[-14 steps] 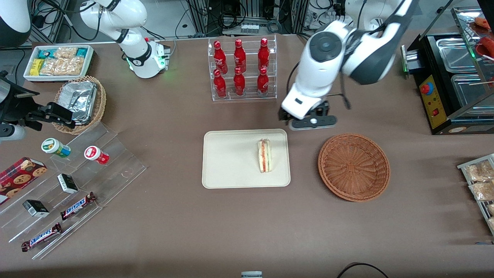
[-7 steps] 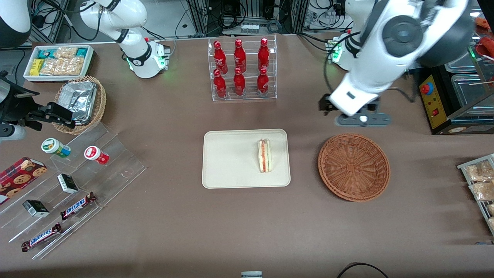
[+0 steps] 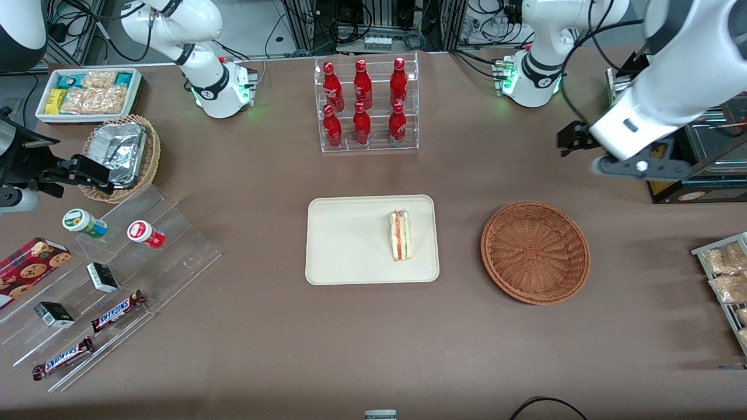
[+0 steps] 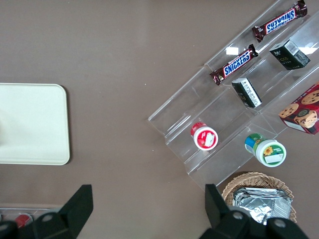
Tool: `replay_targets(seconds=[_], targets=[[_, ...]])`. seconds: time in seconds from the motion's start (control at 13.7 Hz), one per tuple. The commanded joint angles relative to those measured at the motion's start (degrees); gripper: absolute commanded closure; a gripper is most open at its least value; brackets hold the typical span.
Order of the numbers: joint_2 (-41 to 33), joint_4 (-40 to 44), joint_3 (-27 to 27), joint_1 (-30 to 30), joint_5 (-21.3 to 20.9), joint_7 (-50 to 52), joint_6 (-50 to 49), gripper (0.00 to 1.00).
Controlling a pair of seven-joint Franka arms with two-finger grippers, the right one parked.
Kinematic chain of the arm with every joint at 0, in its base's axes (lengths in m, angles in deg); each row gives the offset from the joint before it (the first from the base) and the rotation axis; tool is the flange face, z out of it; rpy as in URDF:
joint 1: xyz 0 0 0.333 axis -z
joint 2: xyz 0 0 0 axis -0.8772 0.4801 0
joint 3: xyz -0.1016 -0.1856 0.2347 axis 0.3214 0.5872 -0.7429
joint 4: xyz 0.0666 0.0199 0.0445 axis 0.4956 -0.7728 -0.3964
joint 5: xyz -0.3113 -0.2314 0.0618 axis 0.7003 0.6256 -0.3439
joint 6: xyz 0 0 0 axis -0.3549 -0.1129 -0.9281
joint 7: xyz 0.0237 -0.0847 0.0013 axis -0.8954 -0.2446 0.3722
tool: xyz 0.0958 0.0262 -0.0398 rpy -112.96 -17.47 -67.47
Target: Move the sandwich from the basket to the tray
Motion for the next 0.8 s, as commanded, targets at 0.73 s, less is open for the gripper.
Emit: replay_targets(seconds=[0.73], targets=[[-1.3,-0.5,-0.4,-3.0,-1.9,-3.0,-4.7,0.0]])
